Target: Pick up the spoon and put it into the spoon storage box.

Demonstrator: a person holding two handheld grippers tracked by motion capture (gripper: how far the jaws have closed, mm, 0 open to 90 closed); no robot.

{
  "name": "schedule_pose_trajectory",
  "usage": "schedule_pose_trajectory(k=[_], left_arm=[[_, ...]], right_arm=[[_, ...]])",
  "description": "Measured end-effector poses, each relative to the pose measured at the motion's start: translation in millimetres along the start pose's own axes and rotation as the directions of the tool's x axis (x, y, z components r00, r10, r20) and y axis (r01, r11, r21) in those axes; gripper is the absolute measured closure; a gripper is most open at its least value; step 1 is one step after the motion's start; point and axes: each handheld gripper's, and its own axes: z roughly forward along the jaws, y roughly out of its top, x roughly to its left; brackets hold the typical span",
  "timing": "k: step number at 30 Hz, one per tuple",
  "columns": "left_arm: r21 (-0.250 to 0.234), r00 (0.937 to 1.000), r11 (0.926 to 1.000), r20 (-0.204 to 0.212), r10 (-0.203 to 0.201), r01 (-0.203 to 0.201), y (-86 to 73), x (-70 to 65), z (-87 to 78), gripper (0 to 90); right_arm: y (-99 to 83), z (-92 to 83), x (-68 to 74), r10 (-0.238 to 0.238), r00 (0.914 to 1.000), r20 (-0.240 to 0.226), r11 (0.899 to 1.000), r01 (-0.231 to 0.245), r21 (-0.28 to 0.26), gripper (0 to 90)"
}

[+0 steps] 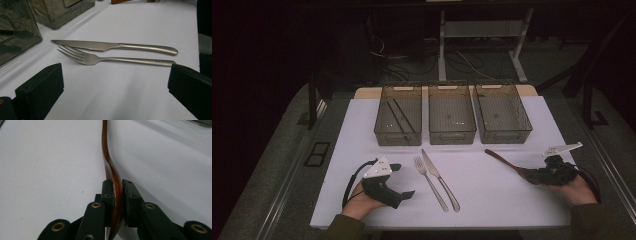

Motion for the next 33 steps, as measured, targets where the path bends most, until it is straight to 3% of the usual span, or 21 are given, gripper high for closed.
schedule_pose_trajectory(k=[6, 13, 20, 33], left_arm=[[0.000, 0.9999, 1.0000, 0.012, 0.007, -0.007, -0.8, 0.8, 1.4, 0.0], [-0.003, 0.9999, 1.0000, 0.013, -0.001, 0.001, -1.4, 0.5, 1.4, 0.0], [0.001, 0.9999, 1.0000, 0.015, 0.000, 0.000, -0.9, 1.2, 1.8, 0.0], [-0.014, 0.9998, 0.9998, 0.018, -0.012, 0.013, 0.3, 0.0, 1.8, 0.0]], right_arm=[[1.0, -7.5, -1.7, 0.023, 0.9997, 0.001, 0.998, -0.023, -0.053, 81.2], [4.9, -18.2, 0.2, 0.013, 0.9999, -0.006, 0.994, -0.014, -0.109, 81.2], [8.3, -29.8, 3.4, 0.018, 0.9995, -0.027, 0.984, -0.023, -0.178, 81.2], [30.9, -37.2, 11.7, 0.021, 0.9996, -0.017, 0.975, -0.024, -0.219, 81.2]])
